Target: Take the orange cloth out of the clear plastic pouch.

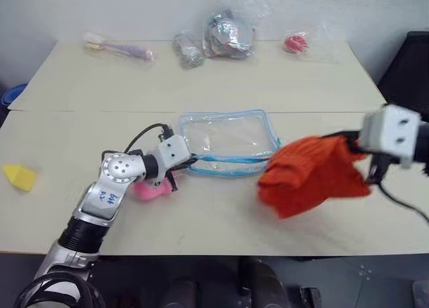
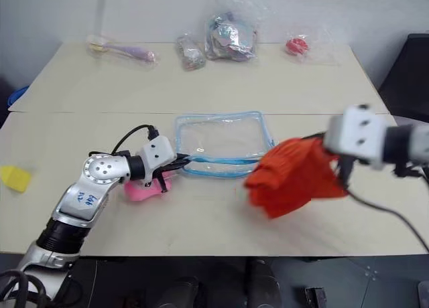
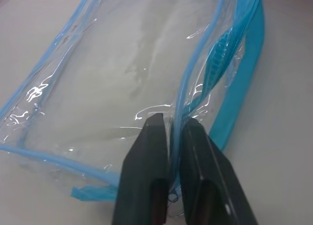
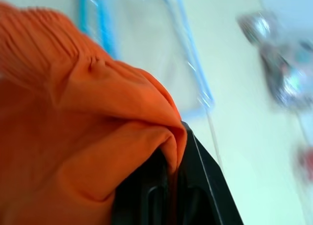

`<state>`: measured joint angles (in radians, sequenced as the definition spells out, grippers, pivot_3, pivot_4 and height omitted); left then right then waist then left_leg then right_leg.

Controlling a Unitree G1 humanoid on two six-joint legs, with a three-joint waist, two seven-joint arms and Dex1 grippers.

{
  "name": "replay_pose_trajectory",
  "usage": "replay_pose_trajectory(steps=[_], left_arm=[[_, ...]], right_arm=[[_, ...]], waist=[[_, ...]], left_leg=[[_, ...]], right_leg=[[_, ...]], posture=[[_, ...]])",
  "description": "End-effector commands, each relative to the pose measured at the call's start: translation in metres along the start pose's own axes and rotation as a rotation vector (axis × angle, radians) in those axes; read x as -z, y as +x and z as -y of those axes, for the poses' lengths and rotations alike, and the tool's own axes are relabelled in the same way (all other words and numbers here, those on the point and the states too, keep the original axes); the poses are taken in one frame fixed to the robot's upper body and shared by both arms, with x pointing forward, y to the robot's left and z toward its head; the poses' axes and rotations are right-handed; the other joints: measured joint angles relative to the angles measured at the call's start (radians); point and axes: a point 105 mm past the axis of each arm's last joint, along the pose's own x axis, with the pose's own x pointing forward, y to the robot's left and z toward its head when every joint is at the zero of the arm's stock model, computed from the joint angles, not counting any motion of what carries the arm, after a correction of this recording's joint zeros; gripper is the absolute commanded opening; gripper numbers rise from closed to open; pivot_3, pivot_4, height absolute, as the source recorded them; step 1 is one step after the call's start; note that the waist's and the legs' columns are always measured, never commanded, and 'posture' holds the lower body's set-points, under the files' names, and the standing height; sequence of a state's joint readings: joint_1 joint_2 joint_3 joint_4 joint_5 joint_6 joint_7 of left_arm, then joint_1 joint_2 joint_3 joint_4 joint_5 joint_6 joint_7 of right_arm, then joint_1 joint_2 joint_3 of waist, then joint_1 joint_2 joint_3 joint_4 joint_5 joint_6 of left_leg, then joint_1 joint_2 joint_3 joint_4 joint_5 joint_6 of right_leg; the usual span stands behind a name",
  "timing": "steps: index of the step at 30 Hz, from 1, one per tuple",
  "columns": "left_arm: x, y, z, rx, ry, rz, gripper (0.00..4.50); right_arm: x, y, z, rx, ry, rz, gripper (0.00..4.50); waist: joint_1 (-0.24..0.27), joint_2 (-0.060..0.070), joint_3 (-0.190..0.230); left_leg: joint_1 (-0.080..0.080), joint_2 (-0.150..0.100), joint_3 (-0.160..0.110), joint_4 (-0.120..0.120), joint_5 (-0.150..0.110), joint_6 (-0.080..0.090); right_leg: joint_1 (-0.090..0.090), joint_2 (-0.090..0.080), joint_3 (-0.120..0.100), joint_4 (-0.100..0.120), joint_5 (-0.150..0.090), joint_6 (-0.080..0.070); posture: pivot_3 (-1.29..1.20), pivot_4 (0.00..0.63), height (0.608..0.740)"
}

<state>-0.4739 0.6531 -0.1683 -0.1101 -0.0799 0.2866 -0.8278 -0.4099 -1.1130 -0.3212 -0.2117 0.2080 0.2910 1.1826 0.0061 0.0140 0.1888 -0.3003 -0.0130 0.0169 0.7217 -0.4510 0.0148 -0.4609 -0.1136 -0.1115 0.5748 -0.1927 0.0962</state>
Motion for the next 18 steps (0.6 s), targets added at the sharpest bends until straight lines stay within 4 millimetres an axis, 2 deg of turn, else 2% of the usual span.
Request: replay_pose_trajectory(steps=[1,4,8,10,13,18], left_arm=[[-0.012,-0.009,0.002,0.034,0.077,0.044,1.66],[-0.020,-0.011,0.002,0.047,0.073,0.082,2.62],[-0.035,-0.013,0.007,0.085,0.056,0.143,2.62],[-0.045,-0.017,0.012,0.121,0.053,0.175,2.62],[-0.056,-0.026,0.017,0.178,-0.008,0.213,2.62],[-0.071,-0.044,0.021,0.266,-0.107,0.246,2.62]], right_arm=[[0.037,-0.013,0.027,0.198,0.031,-0.086,0.00],[0.091,-0.008,0.009,0.231,0.075,-0.214,0.00],[0.144,-0.004,-0.024,0.248,0.095,-0.353,0.00],[0.168,-0.008,-0.038,0.238,0.006,-0.444,0.00],[0.186,-0.016,-0.054,0.190,-0.144,-0.507,0.00],[0.197,-0.025,-0.054,0.209,-0.205,-0.525,0.00]], waist=[[0.001,0.000,0.000],[0.010,0.000,0.000],[0.015,0.000,0.000],[0.014,0.001,0.000],[0.012,0.002,0.000],[0.001,0.002,0.000]], left_leg=[[0.000,0.000,0.000,0.000,0.000,0.000],[0.000,0.000,0.001,0.000,0.000,0.000],[0.000,0.000,0.002,0.000,0.000,0.001],[0.000,-0.001,0.004,0.000,0.001,0.001],[0.000,-0.001,0.005,0.000,0.001,0.001],[0.001,0.002,0.006,-0.001,0.001,0.001]], right_leg=[[0.000,0.000,0.000,0.000,0.000,0.000],[0.000,0.000,0.000,0.000,0.000,0.000],[0.000,0.000,0.000,0.000,0.000,0.001],[0.000,-0.001,0.002,0.000,0.001,0.001],[0.000,-0.001,0.004,0.000,0.001,0.002],[0.002,0.000,0.005,0.000,0.001,0.002]], posture=[[0.00,0.150,0.740],[0.00,0.150,0.740],[0.00,0.150,0.740],[0.00,0.150,0.740],[0.00,0.150,0.740],[0.00,0.150,0.740]])
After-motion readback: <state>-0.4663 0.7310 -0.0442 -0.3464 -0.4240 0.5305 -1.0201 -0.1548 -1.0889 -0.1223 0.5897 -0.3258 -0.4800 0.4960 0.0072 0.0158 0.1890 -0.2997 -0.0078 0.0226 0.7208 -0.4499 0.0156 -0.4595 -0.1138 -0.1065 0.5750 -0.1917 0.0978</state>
